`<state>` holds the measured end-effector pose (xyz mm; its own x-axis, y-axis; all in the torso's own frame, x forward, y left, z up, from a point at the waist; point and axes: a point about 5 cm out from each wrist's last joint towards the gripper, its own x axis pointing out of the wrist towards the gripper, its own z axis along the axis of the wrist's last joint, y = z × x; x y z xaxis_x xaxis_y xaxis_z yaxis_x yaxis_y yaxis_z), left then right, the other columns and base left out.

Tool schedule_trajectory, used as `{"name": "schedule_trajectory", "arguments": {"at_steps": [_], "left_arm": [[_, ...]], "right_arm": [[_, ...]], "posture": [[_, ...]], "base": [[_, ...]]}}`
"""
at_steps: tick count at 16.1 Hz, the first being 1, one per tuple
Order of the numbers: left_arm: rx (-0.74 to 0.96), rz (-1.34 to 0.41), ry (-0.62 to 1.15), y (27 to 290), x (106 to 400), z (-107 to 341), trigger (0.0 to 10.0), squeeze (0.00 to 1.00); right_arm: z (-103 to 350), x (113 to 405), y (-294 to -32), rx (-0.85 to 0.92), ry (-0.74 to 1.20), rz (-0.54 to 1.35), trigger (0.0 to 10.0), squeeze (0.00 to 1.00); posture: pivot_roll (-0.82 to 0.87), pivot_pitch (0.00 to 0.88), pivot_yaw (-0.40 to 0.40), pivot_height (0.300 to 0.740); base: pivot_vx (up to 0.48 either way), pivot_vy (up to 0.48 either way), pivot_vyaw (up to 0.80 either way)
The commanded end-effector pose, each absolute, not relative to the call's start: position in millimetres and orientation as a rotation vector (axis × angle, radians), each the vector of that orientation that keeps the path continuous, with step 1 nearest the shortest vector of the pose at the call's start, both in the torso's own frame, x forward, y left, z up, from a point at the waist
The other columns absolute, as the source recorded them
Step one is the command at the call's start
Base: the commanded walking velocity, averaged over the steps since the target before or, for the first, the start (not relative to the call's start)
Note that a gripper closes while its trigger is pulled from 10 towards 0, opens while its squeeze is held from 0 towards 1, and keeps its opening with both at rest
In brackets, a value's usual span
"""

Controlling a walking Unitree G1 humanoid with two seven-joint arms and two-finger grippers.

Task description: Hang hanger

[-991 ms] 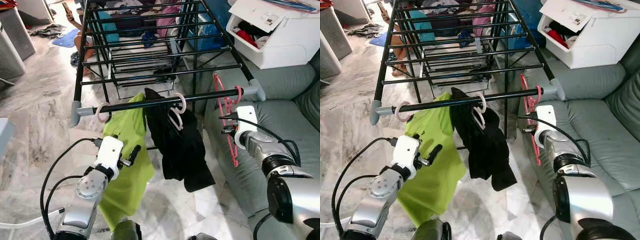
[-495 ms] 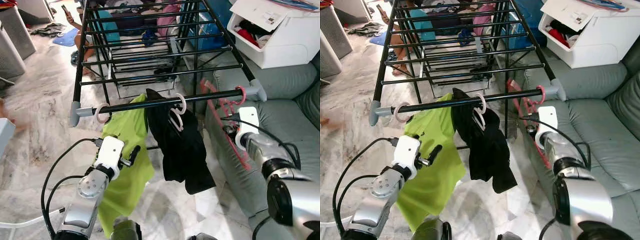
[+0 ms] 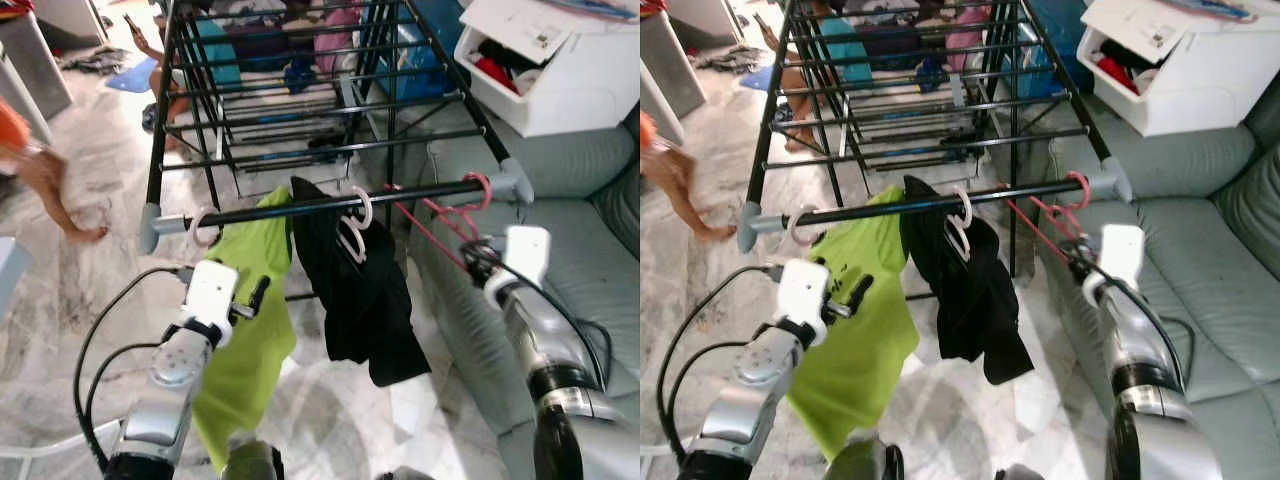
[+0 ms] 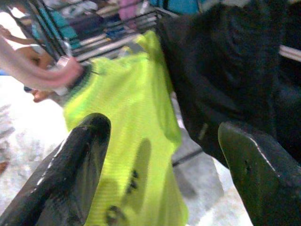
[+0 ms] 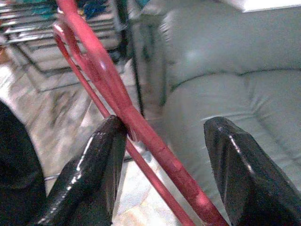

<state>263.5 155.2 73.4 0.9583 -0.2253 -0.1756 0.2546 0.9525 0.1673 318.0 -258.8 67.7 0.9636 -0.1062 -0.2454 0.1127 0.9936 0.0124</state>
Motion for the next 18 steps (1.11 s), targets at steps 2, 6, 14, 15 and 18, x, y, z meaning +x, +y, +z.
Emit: {"name": "schedule_trajectory", "arguments": {"at_steps": [2, 6, 14, 15, 18], "left_arm": [[0.204, -0.207, 0.11, 159, 267, 82, 10.0, 0.0], [0.188, -0.194, 0.107, 156, 255, 83, 10.0, 0.0], [0.213, -0.079, 0.057, 167, 256, 88, 10.0, 0.0], [0.218, -0.084, 0.052, 168, 252, 90, 10.0, 0.0], [0.231, -0.092, 0.034, 170, 252, 94, 10.0, 0.0]], "right_arm": [[74, 310, -258, -0.007, 0.171, -0.122, 10.0, 1.0], [74, 285, -252, 0.017, 0.096, -0.12, 10.0, 1.0], [92, 235, -209, -0.021, -0.011, -0.03, 10.0, 1.0], [92, 224, -203, -0.027, -0.006, -0.019, 10.0, 1.0], [91, 215, -198, -0.021, 0.021, -0.026, 10.0, 0.0]], "posture": [[0.03, 0.0, 0.04, 0.74], [0.01, 0.0, 0.044, 0.74], [-0.05, 0.0, 0.072, 0.74], [-0.05, 0.0, 0.075, 0.74], [-0.05, 0.0, 0.073, 0.74]], "base": [[0.0, 0.0, 0.0], [0.0, 0.0, 0.0], [0.0, 0.0, 0.0], [0.0, 0.0, 0.0], [0.0, 0.0, 0.0]]}}
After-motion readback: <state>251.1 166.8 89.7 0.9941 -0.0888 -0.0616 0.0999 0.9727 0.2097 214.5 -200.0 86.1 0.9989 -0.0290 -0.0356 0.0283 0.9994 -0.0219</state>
